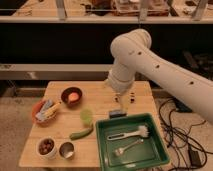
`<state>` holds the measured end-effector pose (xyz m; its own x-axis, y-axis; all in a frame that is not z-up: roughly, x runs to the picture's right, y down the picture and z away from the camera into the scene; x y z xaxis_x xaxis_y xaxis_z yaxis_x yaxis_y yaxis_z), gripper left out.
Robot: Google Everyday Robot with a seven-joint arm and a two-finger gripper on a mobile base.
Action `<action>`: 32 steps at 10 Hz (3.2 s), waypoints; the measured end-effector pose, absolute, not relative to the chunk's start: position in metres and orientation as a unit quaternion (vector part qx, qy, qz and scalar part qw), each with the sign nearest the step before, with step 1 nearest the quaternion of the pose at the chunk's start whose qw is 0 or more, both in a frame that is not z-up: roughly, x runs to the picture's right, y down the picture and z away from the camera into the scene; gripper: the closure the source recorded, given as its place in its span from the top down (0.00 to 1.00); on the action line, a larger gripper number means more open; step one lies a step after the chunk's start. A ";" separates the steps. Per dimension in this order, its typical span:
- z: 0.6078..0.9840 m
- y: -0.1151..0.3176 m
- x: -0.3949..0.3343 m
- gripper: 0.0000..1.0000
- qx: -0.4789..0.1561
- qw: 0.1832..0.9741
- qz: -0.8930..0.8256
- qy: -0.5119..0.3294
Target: Wipe tray with brush
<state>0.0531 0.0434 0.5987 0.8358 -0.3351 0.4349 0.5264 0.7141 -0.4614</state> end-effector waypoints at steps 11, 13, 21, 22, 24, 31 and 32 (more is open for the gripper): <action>0.620 0.073 0.061 0.80 -0.320 0.908 -0.222 -0.158; 0.630 0.089 0.063 0.80 -0.331 0.905 -0.214 -0.159; 0.721 0.253 0.101 0.80 -0.388 0.901 -0.151 -0.123; 0.722 0.253 0.100 0.80 -0.387 0.901 -0.151 -0.124; 0.722 0.253 0.099 0.80 -0.386 0.901 -0.151 -0.125; 0.772 0.254 0.127 0.80 -0.399 0.903 -0.121 -0.102; 0.777 0.251 0.135 0.80 -0.398 0.905 -0.115 -0.099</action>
<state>0.1347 0.2512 0.7773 0.9538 -0.1297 0.2709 0.2873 0.6573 -0.6967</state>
